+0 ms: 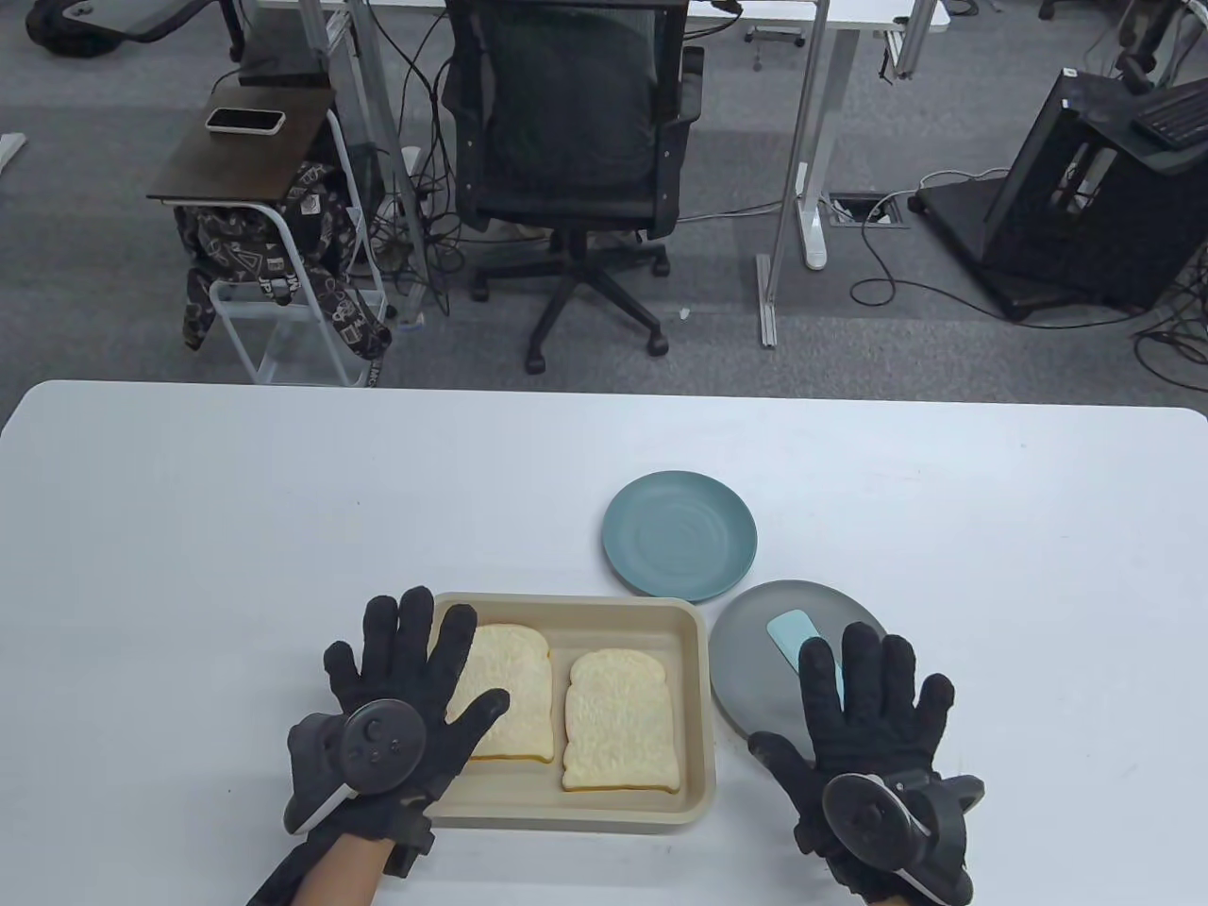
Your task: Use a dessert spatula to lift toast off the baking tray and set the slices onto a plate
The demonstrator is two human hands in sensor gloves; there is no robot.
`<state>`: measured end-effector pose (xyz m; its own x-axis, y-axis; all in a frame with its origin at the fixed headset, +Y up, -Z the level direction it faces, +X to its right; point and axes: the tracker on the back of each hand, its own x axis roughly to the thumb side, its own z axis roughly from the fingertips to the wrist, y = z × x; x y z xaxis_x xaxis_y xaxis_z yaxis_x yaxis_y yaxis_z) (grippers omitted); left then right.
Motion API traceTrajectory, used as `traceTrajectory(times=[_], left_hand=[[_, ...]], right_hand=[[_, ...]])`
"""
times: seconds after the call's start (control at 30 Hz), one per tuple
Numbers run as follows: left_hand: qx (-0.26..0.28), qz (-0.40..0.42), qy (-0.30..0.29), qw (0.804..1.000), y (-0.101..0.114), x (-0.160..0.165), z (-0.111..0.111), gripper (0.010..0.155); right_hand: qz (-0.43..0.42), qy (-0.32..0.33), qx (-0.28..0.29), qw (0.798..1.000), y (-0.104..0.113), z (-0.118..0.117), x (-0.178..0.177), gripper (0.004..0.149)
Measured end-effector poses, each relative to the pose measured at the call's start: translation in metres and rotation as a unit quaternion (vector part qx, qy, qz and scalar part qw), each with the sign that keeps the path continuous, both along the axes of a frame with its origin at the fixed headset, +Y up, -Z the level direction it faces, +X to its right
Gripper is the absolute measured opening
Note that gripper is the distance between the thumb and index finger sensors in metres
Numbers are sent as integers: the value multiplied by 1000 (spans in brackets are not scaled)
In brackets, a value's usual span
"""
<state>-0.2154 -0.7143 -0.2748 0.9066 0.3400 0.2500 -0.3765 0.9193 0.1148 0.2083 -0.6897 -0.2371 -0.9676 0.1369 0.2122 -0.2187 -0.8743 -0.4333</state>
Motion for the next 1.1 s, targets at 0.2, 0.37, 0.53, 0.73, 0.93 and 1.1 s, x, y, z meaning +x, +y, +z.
traceTrajectory(times=[0.2,0.37,0.53,0.73,0.93,1.1], left_hand=[[1,5,3,1000,0,-3,1,82],[-5,10,6,1000,-3,-7,0,82],[-14,4,6,1000,-7,-7,-2,82],[-24,9,4,1000,-10,-8,-4,82],[-24,16,5,1000,-10,-11,-3,82],[-28,19,10,999,-11,-15,-1,82]], right_hand=[[27,-61,-35,997,4,0,20,95],[54,-116,-143,981,-13,-12,40,97],[71,-143,-217,963,-36,-26,52,94],[99,-165,-253,948,-55,-38,52,91],[103,-168,-260,945,-61,-43,47,81],[111,-167,-282,938,-62,-44,38,74]])
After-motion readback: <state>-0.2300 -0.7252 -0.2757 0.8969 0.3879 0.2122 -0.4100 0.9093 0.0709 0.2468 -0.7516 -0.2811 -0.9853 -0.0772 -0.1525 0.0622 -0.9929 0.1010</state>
